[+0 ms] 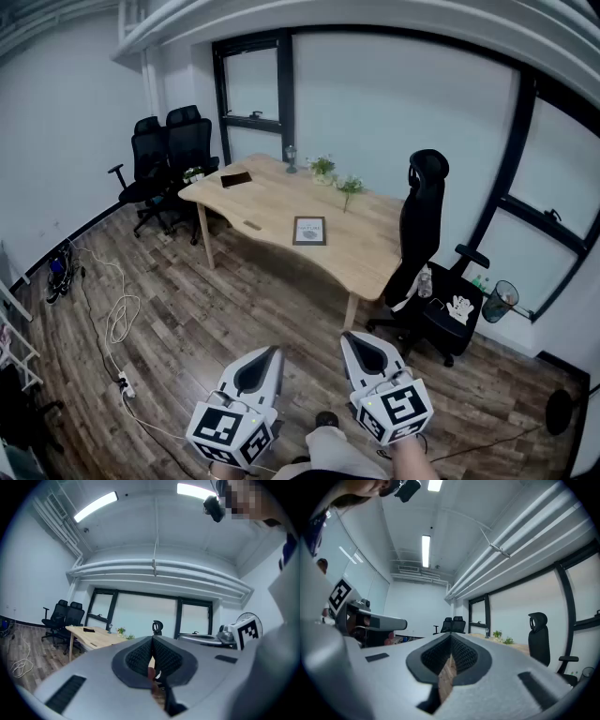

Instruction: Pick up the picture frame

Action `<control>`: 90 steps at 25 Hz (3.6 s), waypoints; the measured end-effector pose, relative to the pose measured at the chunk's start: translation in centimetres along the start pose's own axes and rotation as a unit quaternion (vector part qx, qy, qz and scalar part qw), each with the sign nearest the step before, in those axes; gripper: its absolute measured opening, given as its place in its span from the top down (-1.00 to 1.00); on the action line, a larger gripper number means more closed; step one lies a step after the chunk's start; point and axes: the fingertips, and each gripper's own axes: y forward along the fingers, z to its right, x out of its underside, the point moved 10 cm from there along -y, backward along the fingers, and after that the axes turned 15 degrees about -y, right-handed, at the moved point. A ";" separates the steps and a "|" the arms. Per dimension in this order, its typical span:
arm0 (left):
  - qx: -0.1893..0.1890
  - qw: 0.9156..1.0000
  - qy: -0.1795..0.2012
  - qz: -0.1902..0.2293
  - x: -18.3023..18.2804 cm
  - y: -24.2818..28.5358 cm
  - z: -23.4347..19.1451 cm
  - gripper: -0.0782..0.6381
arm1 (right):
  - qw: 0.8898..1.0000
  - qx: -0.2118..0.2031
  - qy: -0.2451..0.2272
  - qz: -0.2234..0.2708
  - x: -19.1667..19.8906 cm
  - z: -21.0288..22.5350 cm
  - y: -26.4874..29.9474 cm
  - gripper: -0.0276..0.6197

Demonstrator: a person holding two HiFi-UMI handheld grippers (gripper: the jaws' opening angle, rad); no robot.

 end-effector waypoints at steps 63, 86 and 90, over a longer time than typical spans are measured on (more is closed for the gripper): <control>0.035 0.997 -0.025 -0.067 -2.9 21.2 -11.0 0.26 | 0.996 -0.040 0.050 -0.068 7.0 10.7 18.3 0.42; 0.005 0.996 -0.032 -0.085 -2.1 28.1 -12.7 0.26 | 0.995 -0.043 0.058 -0.075 10.3 15.6 23.1 0.42; 0.004 0.996 -0.033 -0.085 -2.6 29.1 -13.6 0.26 | 0.995 -0.043 0.057 -0.073 10.4 16.2 24.4 0.42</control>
